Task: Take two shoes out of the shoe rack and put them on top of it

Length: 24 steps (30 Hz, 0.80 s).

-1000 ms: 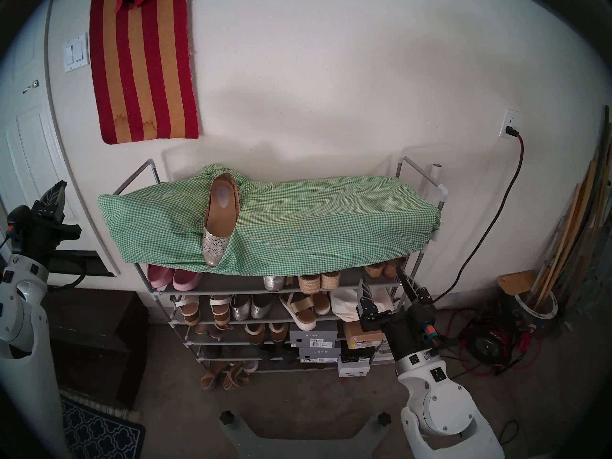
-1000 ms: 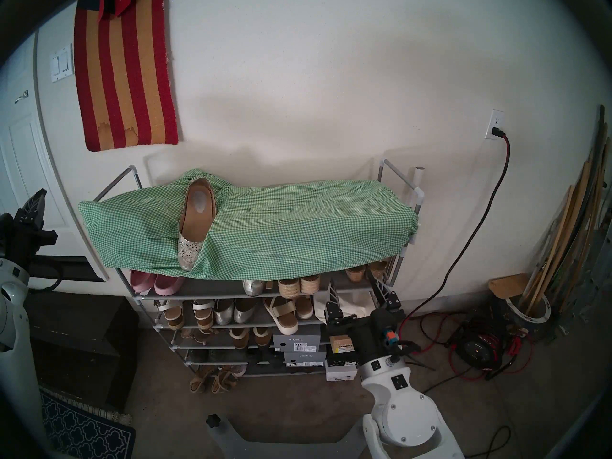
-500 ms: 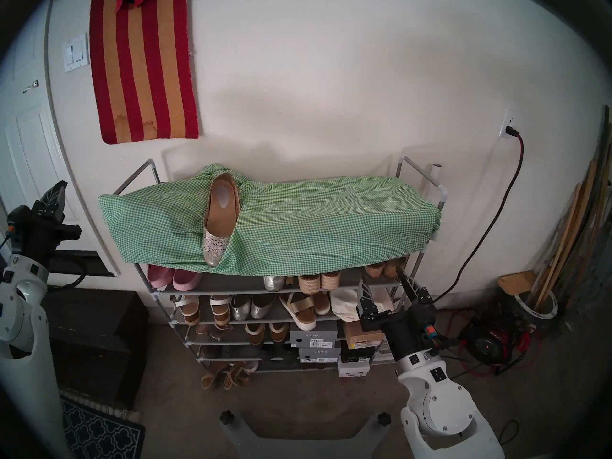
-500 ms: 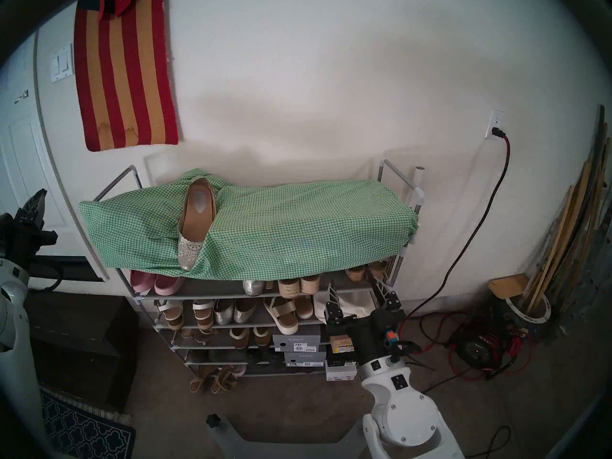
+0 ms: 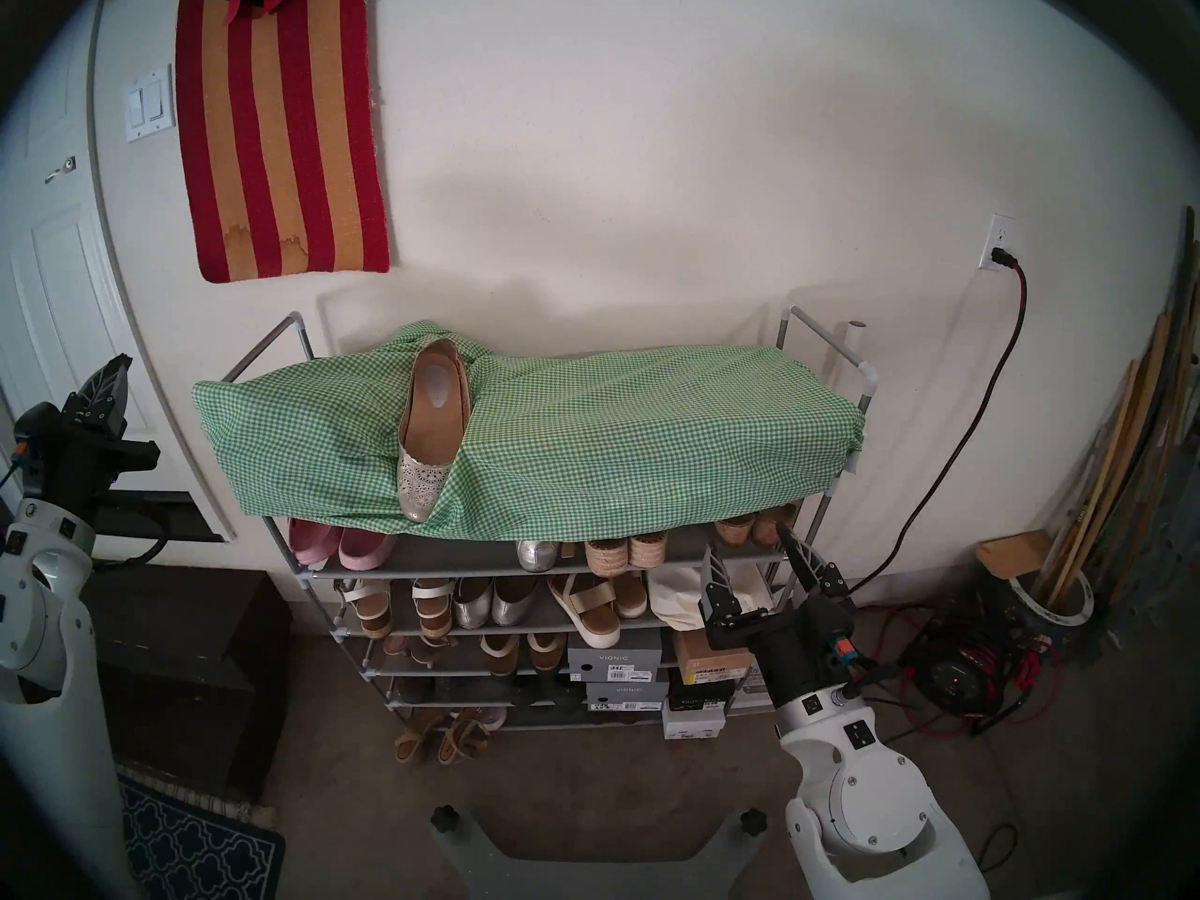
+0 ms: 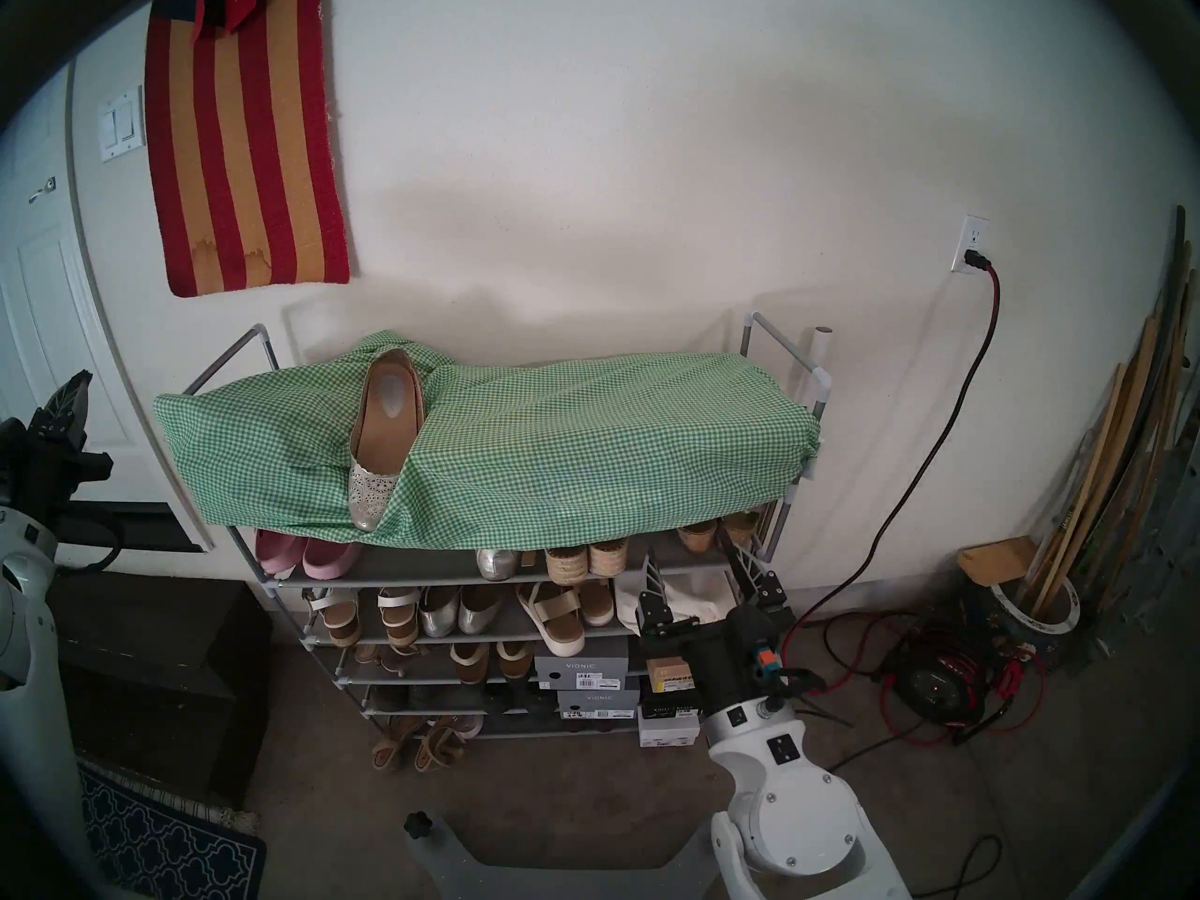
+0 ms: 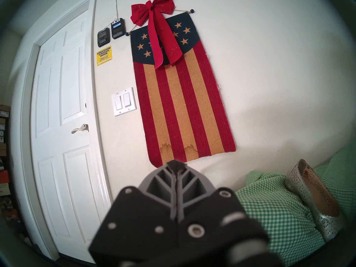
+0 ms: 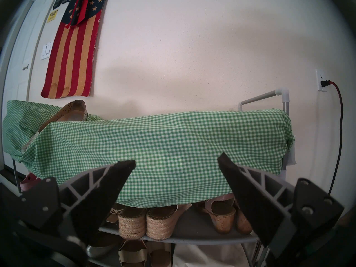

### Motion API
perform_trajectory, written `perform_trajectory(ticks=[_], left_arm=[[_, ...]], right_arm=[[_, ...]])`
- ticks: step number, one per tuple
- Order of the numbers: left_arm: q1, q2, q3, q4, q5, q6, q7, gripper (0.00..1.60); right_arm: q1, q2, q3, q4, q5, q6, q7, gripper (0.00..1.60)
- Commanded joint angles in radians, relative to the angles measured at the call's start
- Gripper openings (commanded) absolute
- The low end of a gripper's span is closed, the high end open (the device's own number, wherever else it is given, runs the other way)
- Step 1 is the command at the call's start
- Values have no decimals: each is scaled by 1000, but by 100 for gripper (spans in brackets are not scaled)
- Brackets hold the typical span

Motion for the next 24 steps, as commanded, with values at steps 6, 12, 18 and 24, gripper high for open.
perform_trajectory(ticks=[6, 12, 18, 24], left_arm=[[-2, 2, -1, -6, 1, 1, 1, 0], [-2, 2, -1, -6, 1, 1, 0, 0], [-2, 2, -1, -6, 2, 1, 0, 0], [-2, 2, -1, -6, 2, 2, 0, 0]], right_arm=[[50, 7, -123, 19, -29, 62, 67, 160], [79, 67, -226, 60, -32, 87, 118, 160], [141, 106, -304, 106, -37, 104, 166, 160], [196, 95, -338, 154, -62, 116, 202, 160]])
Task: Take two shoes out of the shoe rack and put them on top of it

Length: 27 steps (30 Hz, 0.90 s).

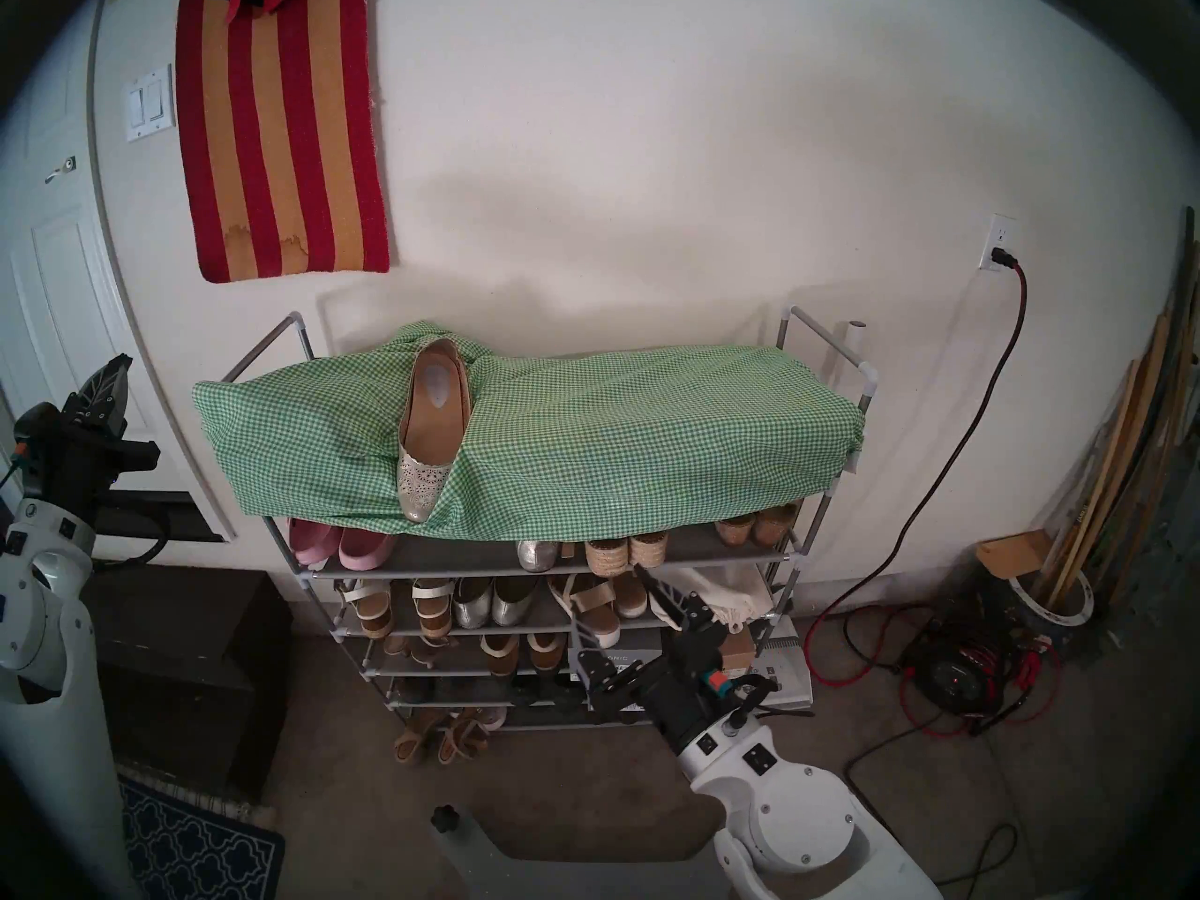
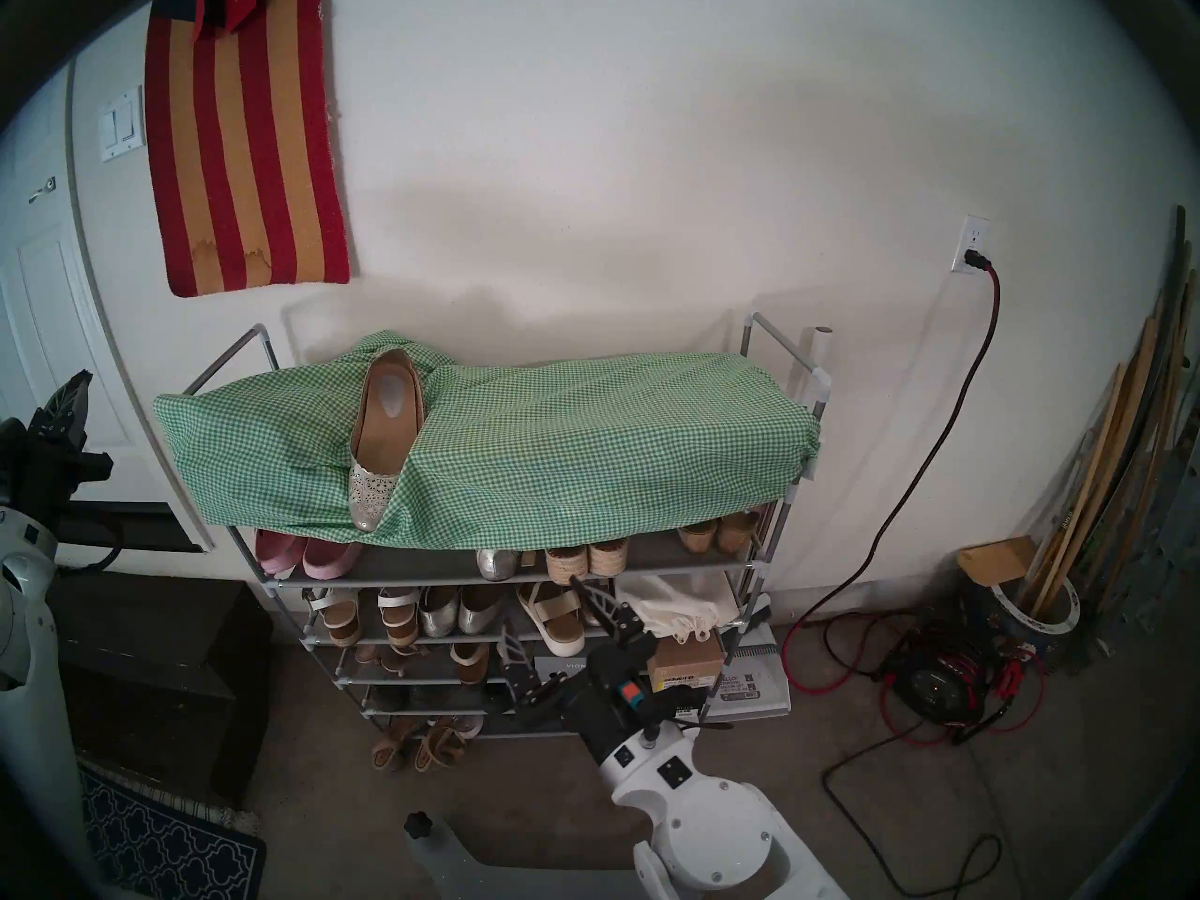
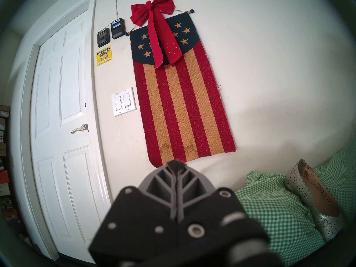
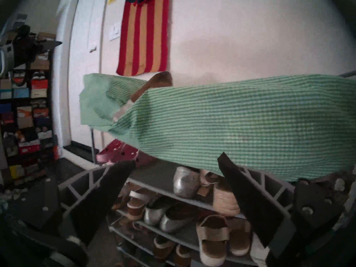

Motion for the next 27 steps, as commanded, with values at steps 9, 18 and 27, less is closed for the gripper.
perform_trajectory(ticks=[9, 18, 27], left_arm=[[-2, 3, 0, -6, 2, 2, 1, 0], [-2, 2, -1, -5, 2, 1, 0, 0], [-2, 2, -1, -5, 1, 0, -1, 0]], right_arm=[[197, -40, -66, 113, -120, 46, 155, 160], [291, -127, -44, 196, -193, 79, 241, 160], [431, -213, -29, 318, -262, 114, 258, 160]])
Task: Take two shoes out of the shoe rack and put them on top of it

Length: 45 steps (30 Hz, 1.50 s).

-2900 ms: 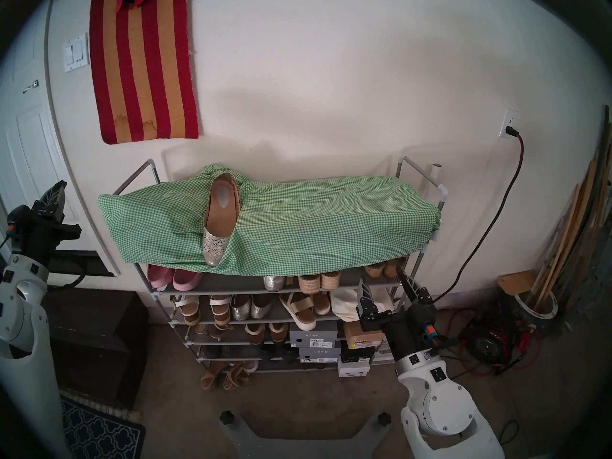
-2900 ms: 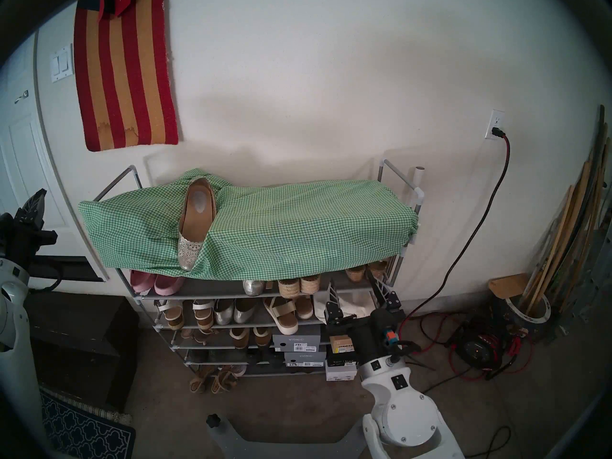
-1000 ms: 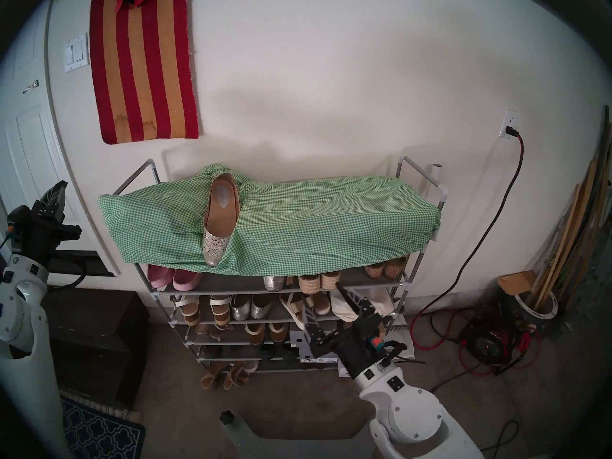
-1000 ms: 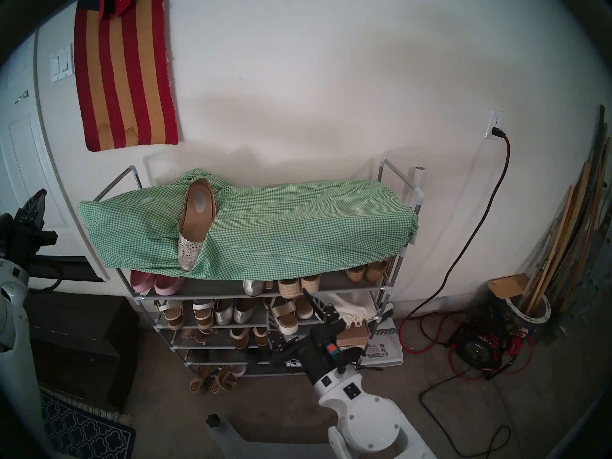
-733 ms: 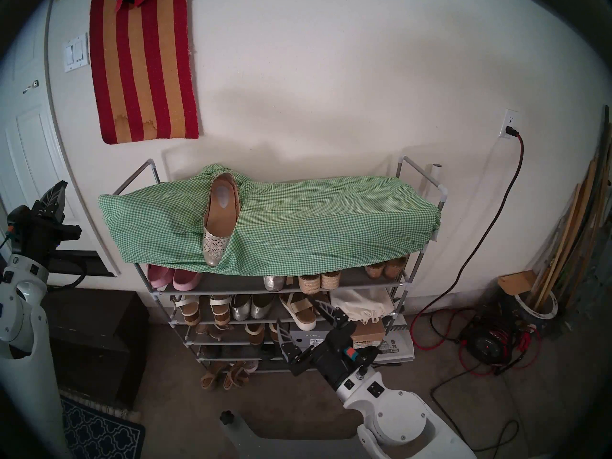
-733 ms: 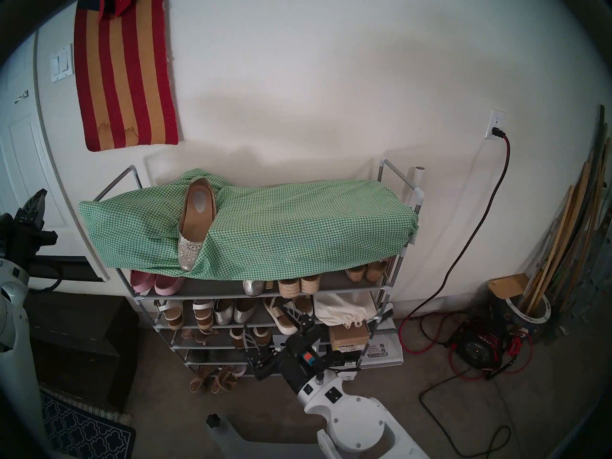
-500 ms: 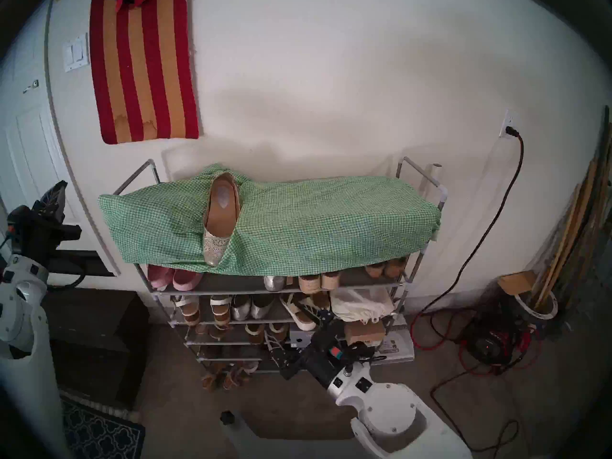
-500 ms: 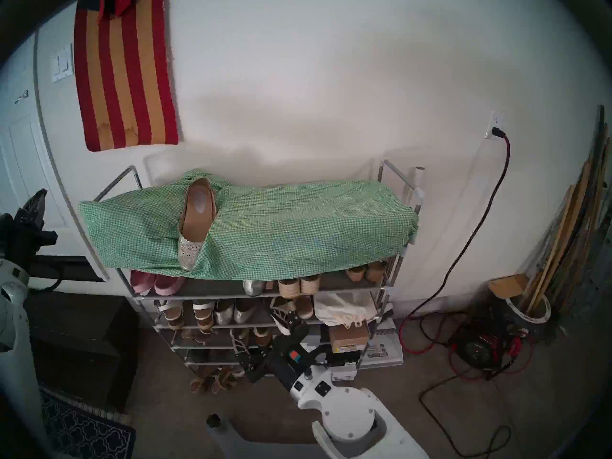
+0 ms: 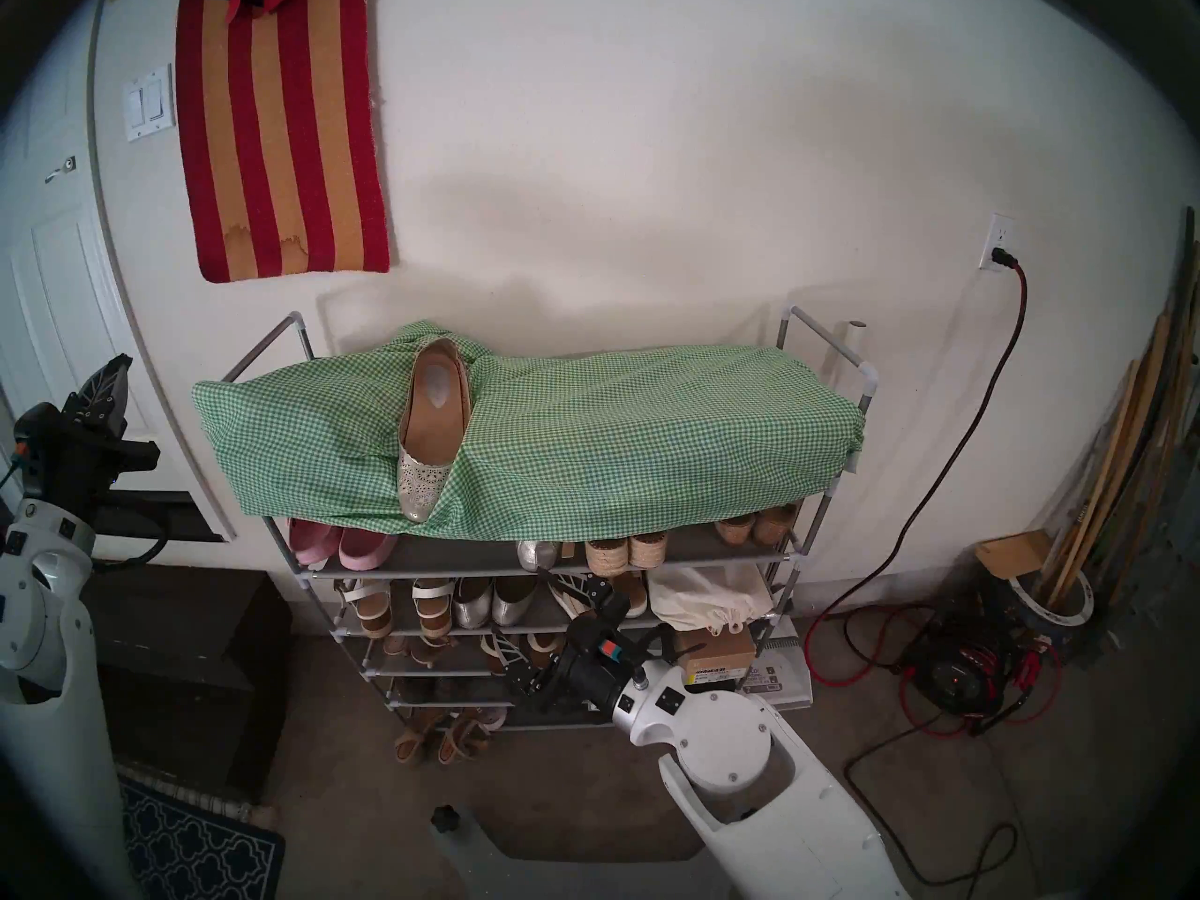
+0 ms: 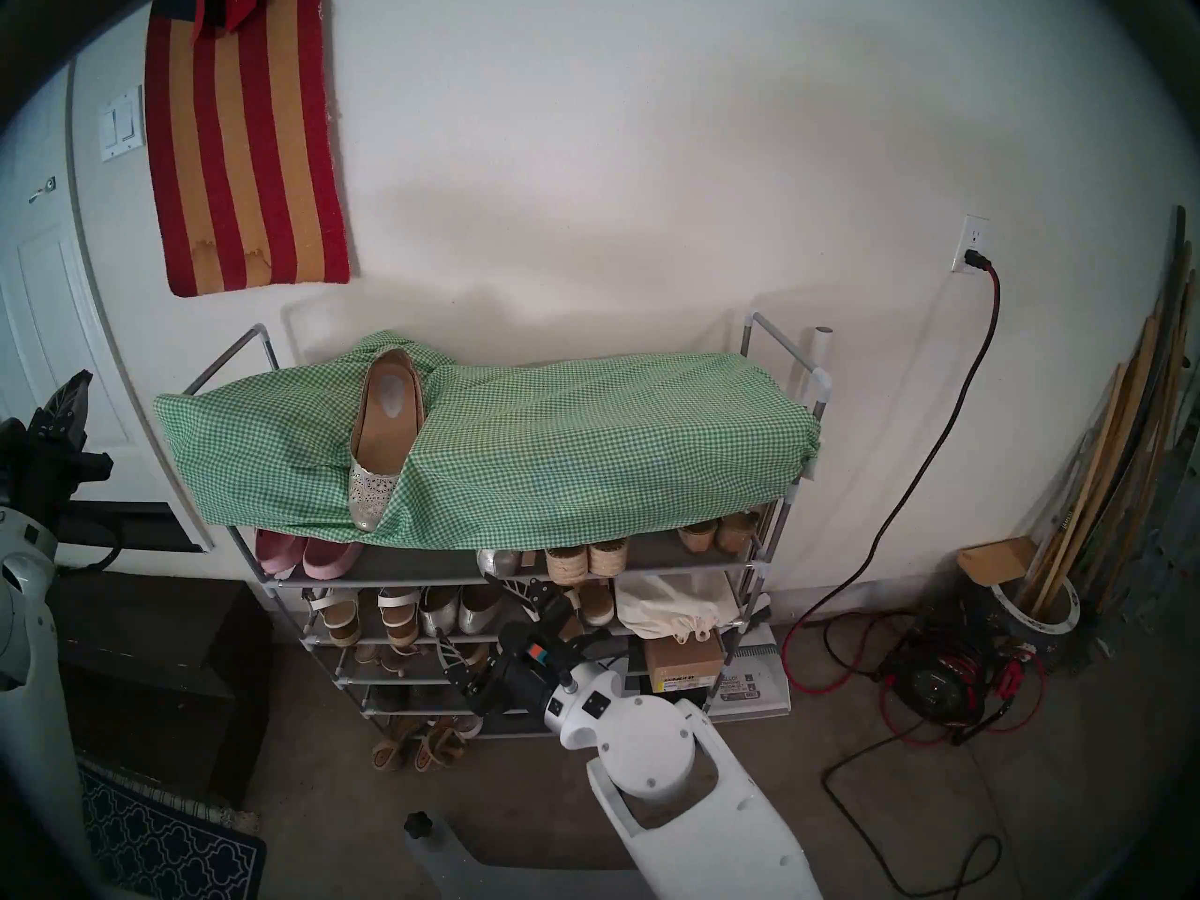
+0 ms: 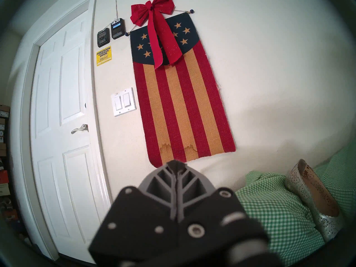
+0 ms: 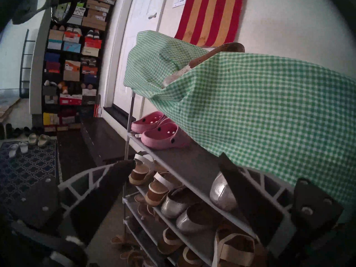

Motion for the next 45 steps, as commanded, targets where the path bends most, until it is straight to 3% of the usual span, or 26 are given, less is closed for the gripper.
perform_trajectory(ticks=[1, 6, 13, 22, 36, 45], left_arm=[[-2, 2, 0, -4, 1, 1, 1, 0], [-2, 2, 0, -4, 1, 0, 1, 0], [-2, 2, 0, -5, 1, 1, 1, 0], [-2, 2, 0, -5, 2, 2, 2, 0], [-2, 3, 0, -6, 3, 4, 4, 0], [-2, 3, 0, -7, 3, 4, 5, 0]], right_arm=[[115, -83, 17, 56, -48, 16, 21, 160], [173, -104, 11, 117, -77, 26, 44, 160], [268, -130, -54, 252, -105, 20, 68, 160], [363, -174, -55, 418, -115, -43, 79, 160], [415, -188, -28, 535, -153, -128, 1, 160], [438, -186, -17, 599, -186, -138, -31, 160]])
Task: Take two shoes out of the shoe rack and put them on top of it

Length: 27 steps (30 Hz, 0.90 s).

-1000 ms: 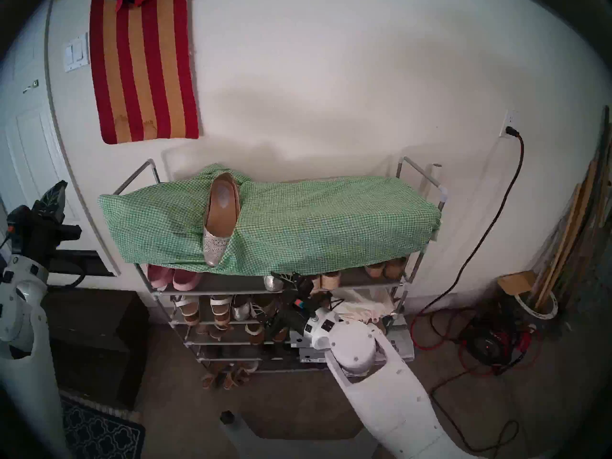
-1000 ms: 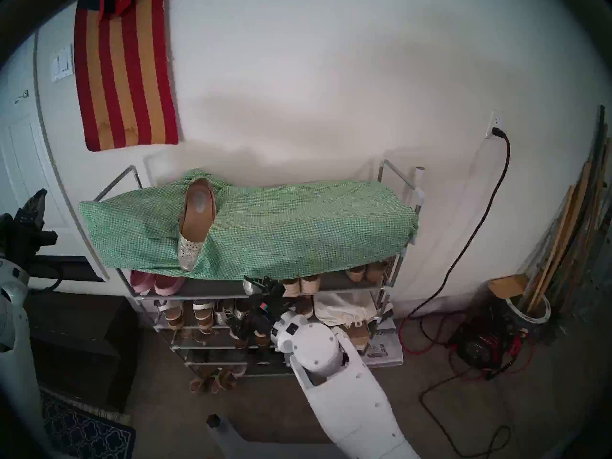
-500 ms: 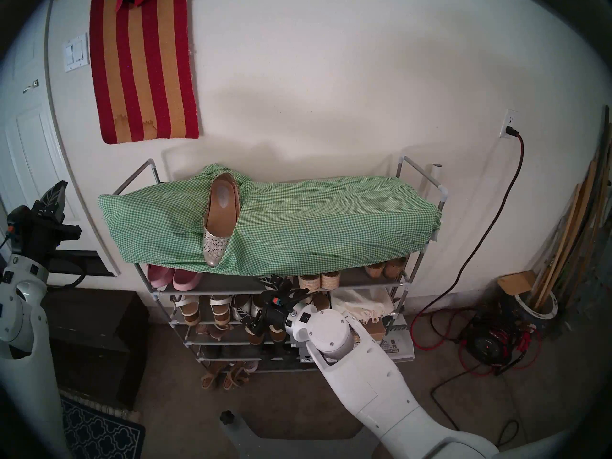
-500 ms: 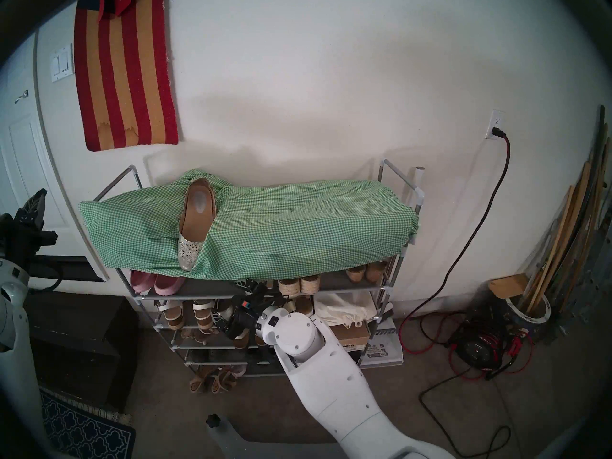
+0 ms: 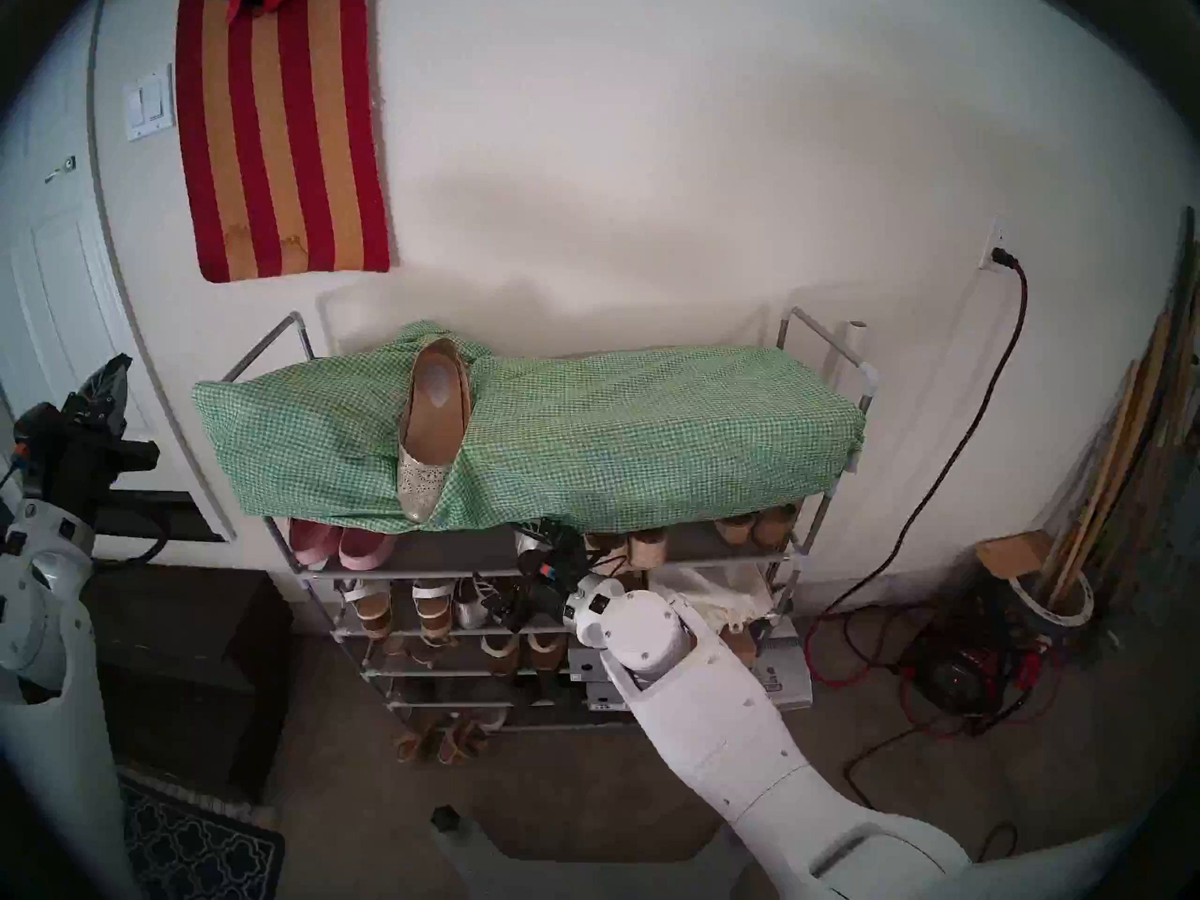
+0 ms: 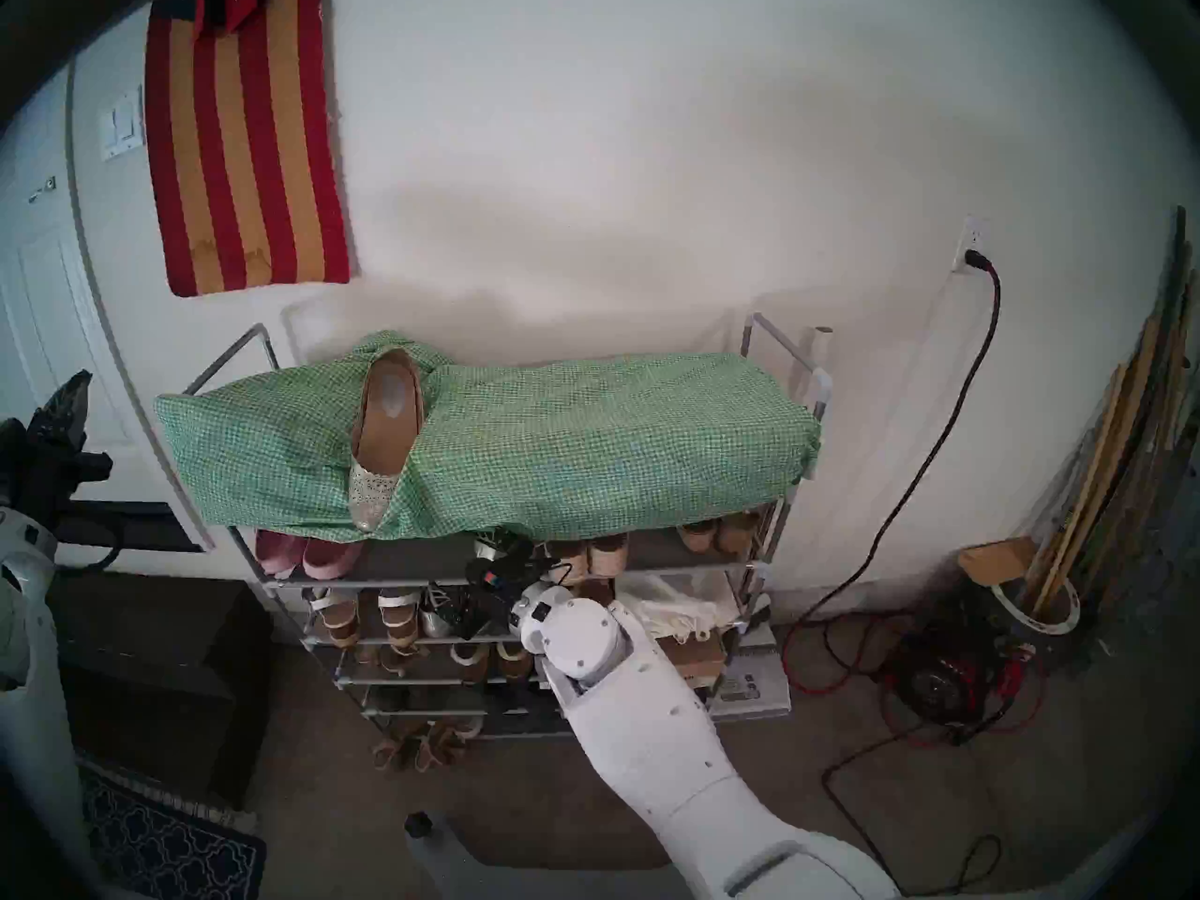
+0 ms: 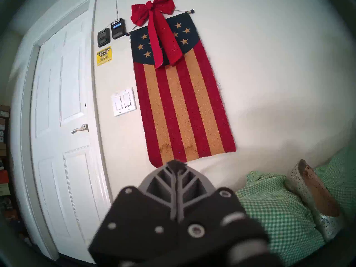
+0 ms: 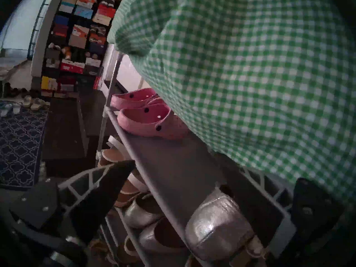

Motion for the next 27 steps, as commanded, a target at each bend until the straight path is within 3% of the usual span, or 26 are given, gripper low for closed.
perform_trajectory(ticks=[1, 10, 27], left_arm=[[-2, 3, 1, -6, 3, 4, 3, 0], [-2, 3, 1, -7, 3, 4, 3, 0], [-2, 3, 1, -7, 3, 4, 3, 0]], right_arm=[[29, -10, 4, 34, -12, -20, -23, 160], [28, -18, 12, 68, -13, -40, -27, 160], [94, -49, 26, 235, -28, -85, -91, 160]])
